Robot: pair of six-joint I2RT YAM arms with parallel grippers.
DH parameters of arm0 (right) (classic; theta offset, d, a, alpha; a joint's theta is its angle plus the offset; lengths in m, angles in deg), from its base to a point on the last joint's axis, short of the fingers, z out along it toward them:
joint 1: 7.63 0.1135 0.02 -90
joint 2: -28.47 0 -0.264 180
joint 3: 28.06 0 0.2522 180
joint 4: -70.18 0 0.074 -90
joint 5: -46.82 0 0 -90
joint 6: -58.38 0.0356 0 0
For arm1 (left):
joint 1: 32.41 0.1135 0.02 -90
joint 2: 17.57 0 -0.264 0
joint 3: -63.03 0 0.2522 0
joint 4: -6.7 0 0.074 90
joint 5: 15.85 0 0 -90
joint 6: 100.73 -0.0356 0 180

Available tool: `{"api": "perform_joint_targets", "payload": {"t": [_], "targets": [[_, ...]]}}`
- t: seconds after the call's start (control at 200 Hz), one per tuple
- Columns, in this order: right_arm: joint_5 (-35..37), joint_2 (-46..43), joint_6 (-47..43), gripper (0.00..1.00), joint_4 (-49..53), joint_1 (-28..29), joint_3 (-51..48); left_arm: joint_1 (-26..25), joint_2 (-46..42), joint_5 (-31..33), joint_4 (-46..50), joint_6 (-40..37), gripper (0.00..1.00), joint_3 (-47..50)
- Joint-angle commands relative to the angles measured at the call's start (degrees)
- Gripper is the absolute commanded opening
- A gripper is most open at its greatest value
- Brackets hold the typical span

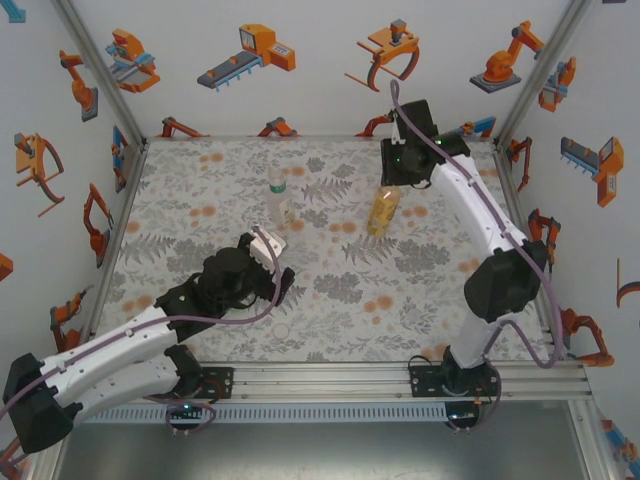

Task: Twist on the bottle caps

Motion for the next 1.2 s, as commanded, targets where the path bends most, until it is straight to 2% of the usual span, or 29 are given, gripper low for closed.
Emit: {"api": "perform_joint_targets", "payload": {"t": [0.0, 0.105, 0.275, 0.561, 0.811, 1.197], "targets": [[4.3, 5.3, -4.8, 0.18, 5.0, -1.6, 8.3, 0.3, -3.2, 2.2, 2.5, 5.3, 0.8, 1.8], [5.2, 11.7, -6.3, 0.18, 7.8, -2.9, 17.1, 0.3, -6.2, 2.8, 3.2, 7.6, 0.84, 3.5], [3.9, 19.6, -6.5, 0.18, 10.2, -4.3, 27.3, 0.3, -10.0, 3.5, 5.4, 9.4, 0.85, 5.1], [2.7, 22.7, -6.5, 0.18, 9.7, -4.3, 28.7, 0.3, -14.5, 4.1, 7.8, 10.7, 0.85, 6.2], [2.3, 22.7, -6.4, 0.4, 9.4, -4.3, 27.3, 0.3, -14.9, 4.4, 8.2, 10.5, 0.86, 5.9], [2.0, 22.4, -6.0, 0.51, 9.4, -4.4, 28.7, 0.3, -13.8, 3.6, 8.5, 9.0, 0.86, 5.0]]}}
